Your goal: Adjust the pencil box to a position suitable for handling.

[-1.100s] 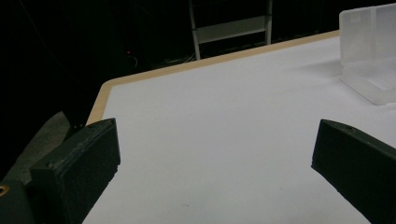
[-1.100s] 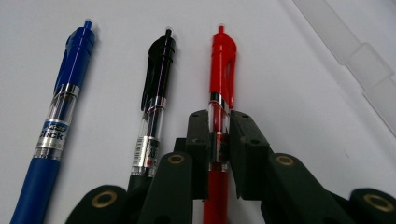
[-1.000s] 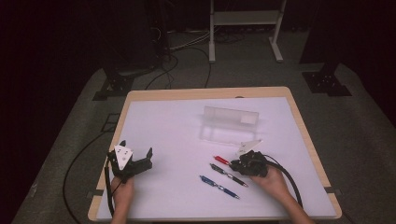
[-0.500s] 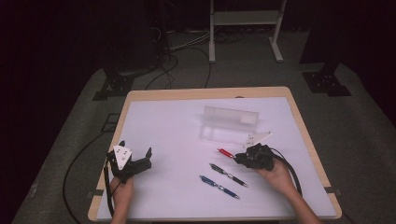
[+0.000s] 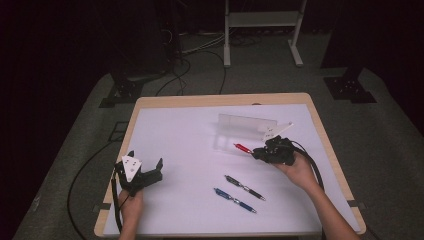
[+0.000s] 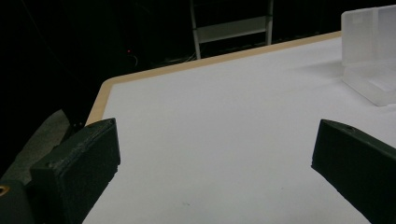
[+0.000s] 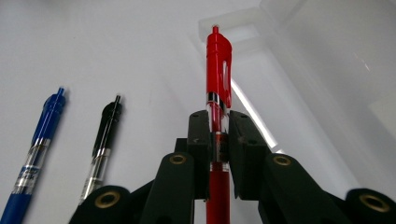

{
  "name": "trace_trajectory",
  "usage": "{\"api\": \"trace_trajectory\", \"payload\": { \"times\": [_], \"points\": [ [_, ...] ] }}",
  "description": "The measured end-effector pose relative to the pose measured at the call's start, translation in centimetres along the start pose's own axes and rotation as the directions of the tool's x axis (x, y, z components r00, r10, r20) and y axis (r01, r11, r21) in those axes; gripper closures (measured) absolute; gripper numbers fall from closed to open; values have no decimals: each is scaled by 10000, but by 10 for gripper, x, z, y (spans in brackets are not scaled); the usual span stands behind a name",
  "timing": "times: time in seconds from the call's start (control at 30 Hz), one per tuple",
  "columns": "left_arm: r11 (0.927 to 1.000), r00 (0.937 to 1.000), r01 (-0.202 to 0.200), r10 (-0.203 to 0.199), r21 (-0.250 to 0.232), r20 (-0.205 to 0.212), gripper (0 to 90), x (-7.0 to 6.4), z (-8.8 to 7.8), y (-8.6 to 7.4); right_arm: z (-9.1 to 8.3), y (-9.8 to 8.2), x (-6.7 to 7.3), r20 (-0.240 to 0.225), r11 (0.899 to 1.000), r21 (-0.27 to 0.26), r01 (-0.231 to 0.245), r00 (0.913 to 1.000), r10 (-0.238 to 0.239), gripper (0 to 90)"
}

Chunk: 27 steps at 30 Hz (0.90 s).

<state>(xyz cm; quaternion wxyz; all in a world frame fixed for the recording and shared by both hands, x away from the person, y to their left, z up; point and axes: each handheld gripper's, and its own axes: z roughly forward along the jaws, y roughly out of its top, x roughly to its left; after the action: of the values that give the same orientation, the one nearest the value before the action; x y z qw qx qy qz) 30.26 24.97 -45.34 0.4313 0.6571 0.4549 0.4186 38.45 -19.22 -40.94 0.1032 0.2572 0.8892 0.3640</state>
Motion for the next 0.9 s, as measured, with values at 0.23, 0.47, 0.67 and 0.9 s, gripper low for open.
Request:
{"api": "trace_trajectory", "payload": {
  "times": [0.23,0.47,0.67,0.9],
  "points": [
    [10000,10000,51,-51,10,14,3,1,1,0,-4,18,-20,-47,9999,-148,16,10000,-16,787],
    [10000,10000,49,-49,-16,32,3,1,0,0,-6,30,-29,-130,9996,-228,167,9998,-170,787],
    [10000,10000,25,-25,-11,53,3,0,1,0,-3,40,-32,-149,9992,-276,274,9995,-278,787],
    [10000,10000,13,-13,-18,68,4,0,0,0,10,38,-36,-205,9987,-100,507,9985,-509,788]
  ]
}}
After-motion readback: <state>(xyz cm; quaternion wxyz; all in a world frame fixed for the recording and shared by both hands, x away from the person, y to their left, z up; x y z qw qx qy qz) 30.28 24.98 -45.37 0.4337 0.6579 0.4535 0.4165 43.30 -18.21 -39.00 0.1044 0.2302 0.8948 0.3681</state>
